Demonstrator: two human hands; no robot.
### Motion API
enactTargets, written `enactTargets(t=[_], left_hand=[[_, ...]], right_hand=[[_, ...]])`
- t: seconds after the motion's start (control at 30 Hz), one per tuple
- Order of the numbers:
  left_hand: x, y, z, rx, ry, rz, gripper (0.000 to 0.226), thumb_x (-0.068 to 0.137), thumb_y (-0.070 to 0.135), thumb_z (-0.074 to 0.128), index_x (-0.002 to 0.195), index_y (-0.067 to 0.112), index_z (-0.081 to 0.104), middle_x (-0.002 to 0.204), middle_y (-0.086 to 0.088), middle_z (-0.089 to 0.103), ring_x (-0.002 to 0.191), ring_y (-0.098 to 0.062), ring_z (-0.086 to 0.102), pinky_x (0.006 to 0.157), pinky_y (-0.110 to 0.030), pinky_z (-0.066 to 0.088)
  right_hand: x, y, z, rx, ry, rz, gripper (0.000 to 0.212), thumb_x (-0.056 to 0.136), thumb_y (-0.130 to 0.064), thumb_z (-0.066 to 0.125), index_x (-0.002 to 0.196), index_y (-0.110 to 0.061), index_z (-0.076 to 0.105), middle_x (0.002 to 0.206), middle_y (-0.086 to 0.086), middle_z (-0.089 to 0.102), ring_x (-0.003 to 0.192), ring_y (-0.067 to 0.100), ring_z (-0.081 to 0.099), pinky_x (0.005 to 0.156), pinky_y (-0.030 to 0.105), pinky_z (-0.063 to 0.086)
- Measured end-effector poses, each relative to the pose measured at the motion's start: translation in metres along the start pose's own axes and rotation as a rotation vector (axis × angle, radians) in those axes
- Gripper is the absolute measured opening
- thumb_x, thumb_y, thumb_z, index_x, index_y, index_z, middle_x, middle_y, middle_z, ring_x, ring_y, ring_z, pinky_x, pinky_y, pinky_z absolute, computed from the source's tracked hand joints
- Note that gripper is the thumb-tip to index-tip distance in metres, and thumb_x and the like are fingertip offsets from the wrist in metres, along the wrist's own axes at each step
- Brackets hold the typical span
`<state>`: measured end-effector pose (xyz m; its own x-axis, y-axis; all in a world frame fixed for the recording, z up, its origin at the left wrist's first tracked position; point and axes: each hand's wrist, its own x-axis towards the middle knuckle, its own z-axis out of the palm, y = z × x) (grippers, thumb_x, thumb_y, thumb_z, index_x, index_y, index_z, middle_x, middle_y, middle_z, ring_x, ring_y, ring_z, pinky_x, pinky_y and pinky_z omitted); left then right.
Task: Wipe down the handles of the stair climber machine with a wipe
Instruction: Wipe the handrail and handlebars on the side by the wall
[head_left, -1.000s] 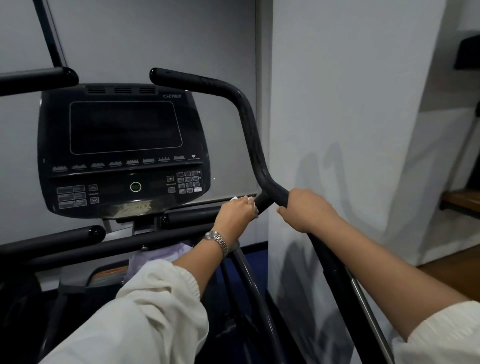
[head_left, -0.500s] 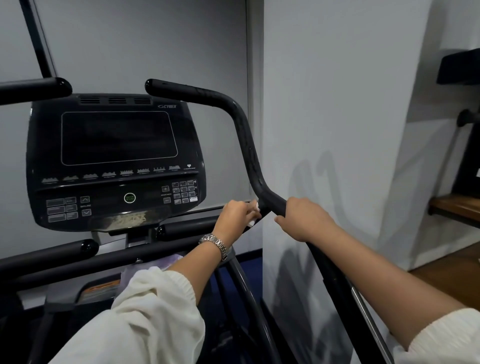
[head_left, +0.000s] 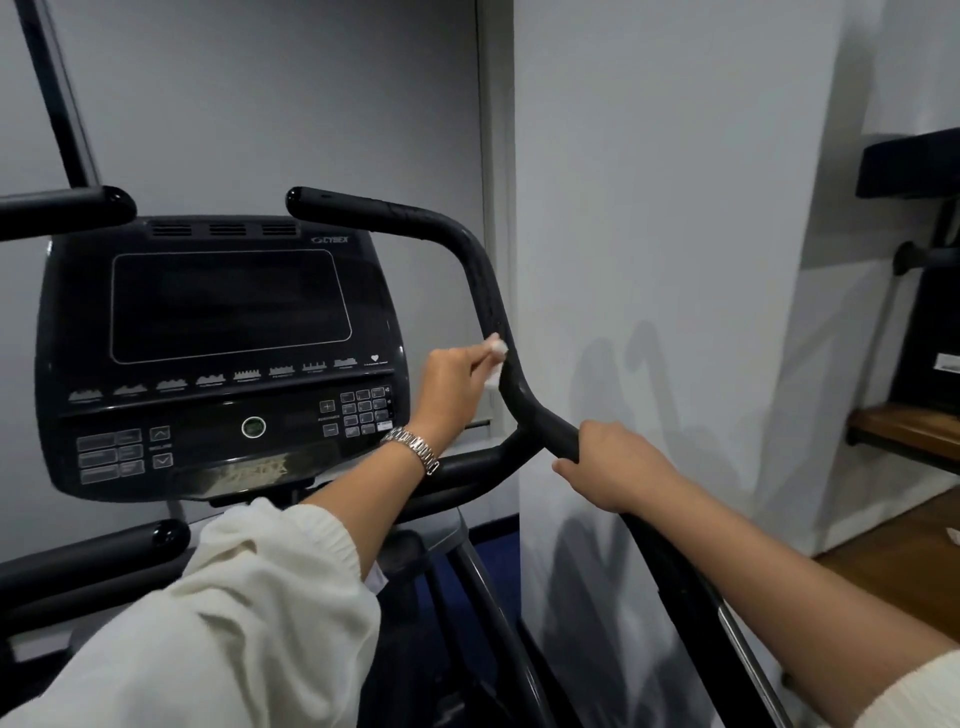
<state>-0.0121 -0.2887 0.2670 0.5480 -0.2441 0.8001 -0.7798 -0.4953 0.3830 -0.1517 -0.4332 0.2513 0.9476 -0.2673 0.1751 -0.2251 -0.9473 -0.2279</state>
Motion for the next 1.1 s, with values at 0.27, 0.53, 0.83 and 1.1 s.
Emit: enactTargets(t=[0.27, 0.53, 0.83, 1.1], left_hand=[[-0.01, 0.001, 0.031, 0.172, -0.553, 0.405, 0.032, 0.1, 0.019, 0.036, 0.127, 0.017, 0.053, 0.125, -0.006, 0.055, 0.112, -0.021, 0.049, 0.086, -0.037, 0.046], [0.006, -0.009, 0.039, 0.261, -0.581, 0.402, 0.035, 0.101, 0.018, 0.033, 0.124, 0.005, 0.056, 0.137, -0.008, 0.052, 0.14, -0.019, 0.028, 0.116, -0.027, 0.008], [0.005, -0.019, 0.041, 0.384, -0.503, 0.327, 0.048, 0.103, 0.02, 0.03, 0.149, 0.008, 0.023, 0.159, -0.003, 0.0, 0.146, -0.014, -0.009, 0.119, -0.029, -0.001], [-0.023, 0.021, 0.069, 0.111, -0.347, -0.285, 0.054, 0.098, 0.004, 0.027, 0.15, 0.012, 0.014, 0.151, -0.035, -0.003, 0.113, -0.041, 0.052, 0.089, -0.037, 0.045]], right_hand=[[0.005, 0.003, 0.004, -0.019, 0.005, 0.003, 0.032, 0.092, -0.047, 0.05, 0.091, -0.016, 0.041, 0.079, -0.002, 0.048, 0.073, 0.021, 0.053, 0.061, 0.031, 0.043], [0.013, -0.009, -0.004, -0.034, -0.073, -0.018, 0.024, 0.094, -0.039, 0.051, 0.093, -0.015, 0.044, 0.082, 0.001, 0.053, 0.075, 0.021, 0.053, 0.064, 0.029, 0.04], [0.015, -0.006, -0.007, 0.023, -0.111, -0.066, 0.041, 0.096, -0.04, 0.047, 0.119, -0.007, 0.046, 0.113, 0.01, 0.059, 0.088, 0.024, 0.057, 0.069, 0.029, 0.04], [0.015, -0.003, -0.007, 0.057, -0.1, -0.117, 0.035, 0.097, -0.034, 0.046, 0.12, -0.007, 0.047, 0.117, 0.01, 0.058, 0.103, 0.027, 0.059, 0.071, 0.029, 0.04]])
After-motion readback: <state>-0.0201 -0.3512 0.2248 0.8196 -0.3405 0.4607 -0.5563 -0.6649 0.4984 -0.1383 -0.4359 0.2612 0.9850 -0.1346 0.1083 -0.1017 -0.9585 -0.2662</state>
